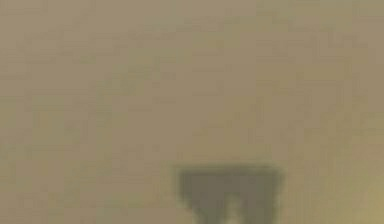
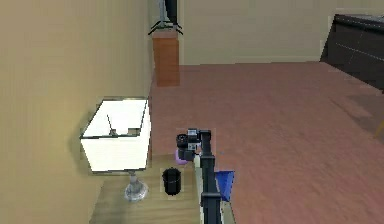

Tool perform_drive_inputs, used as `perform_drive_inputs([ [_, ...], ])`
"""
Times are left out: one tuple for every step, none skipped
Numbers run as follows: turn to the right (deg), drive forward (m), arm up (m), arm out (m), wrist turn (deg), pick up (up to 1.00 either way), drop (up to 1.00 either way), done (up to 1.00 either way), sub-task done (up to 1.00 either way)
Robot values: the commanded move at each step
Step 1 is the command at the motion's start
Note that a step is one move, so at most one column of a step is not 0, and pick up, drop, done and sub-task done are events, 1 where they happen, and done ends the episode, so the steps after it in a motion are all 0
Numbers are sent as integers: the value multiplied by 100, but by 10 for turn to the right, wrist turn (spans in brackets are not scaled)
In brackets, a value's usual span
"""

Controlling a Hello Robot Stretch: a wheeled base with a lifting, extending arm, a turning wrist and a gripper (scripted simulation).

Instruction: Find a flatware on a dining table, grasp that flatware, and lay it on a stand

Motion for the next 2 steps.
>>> perform_drive_inputs([
  [0,0,10,0,0,0,0,0,0],
  [0,0,0,-8,0,0,0,0,0],
])
